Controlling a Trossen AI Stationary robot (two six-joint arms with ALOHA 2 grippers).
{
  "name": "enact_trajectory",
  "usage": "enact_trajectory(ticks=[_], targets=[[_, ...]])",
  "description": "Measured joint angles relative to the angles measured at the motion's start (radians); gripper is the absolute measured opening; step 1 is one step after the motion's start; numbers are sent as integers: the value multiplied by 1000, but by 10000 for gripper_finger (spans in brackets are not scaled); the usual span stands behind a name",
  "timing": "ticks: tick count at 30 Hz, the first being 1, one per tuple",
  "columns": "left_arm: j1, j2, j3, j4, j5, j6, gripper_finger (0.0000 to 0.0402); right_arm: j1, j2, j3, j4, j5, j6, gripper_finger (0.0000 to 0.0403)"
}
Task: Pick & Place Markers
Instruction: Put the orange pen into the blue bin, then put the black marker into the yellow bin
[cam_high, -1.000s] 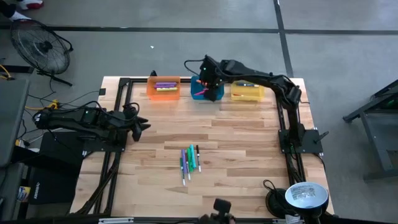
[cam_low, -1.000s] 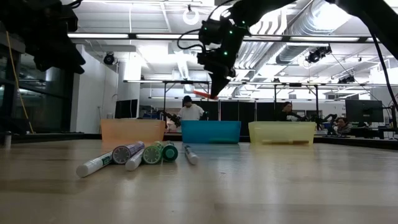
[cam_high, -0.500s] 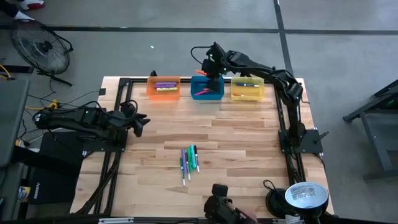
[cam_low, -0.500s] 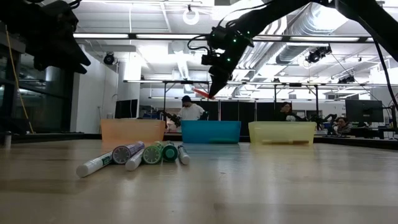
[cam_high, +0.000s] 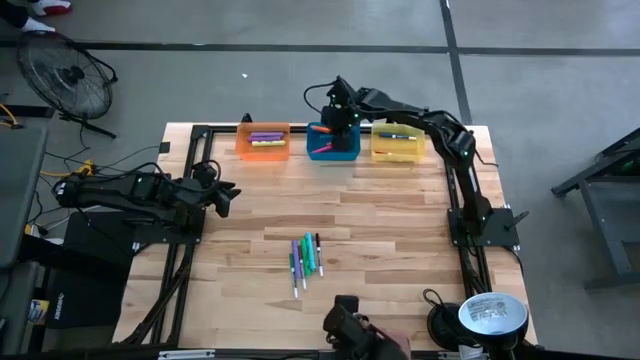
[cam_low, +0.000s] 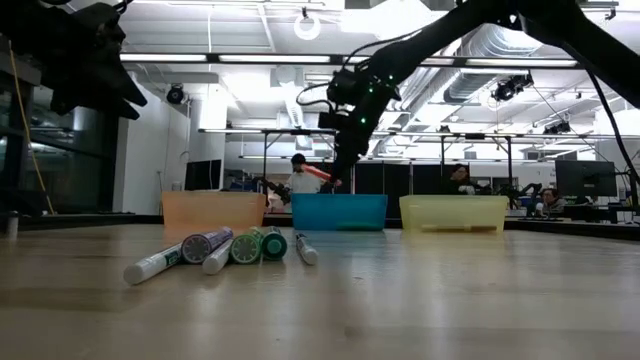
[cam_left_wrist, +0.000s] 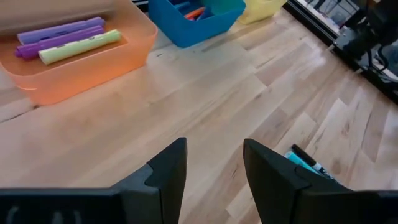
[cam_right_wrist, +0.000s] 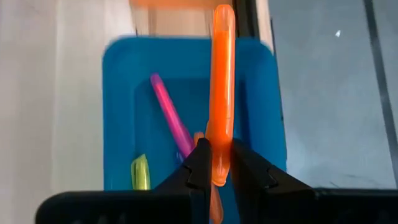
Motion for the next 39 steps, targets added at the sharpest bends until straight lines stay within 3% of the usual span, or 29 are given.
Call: enact_trajectory(ticks=[16,30,39], targets=[[0,0,0,-9,-31,-22,156,-6,78,-1,-135,69,-28,35],[0,0,0,-16,-32,-22,156,-4,78,-1,-165,95,-54,67],[0,0,0,-16,-32,-22,156,-3,67,-1,-165,166,47,69]])
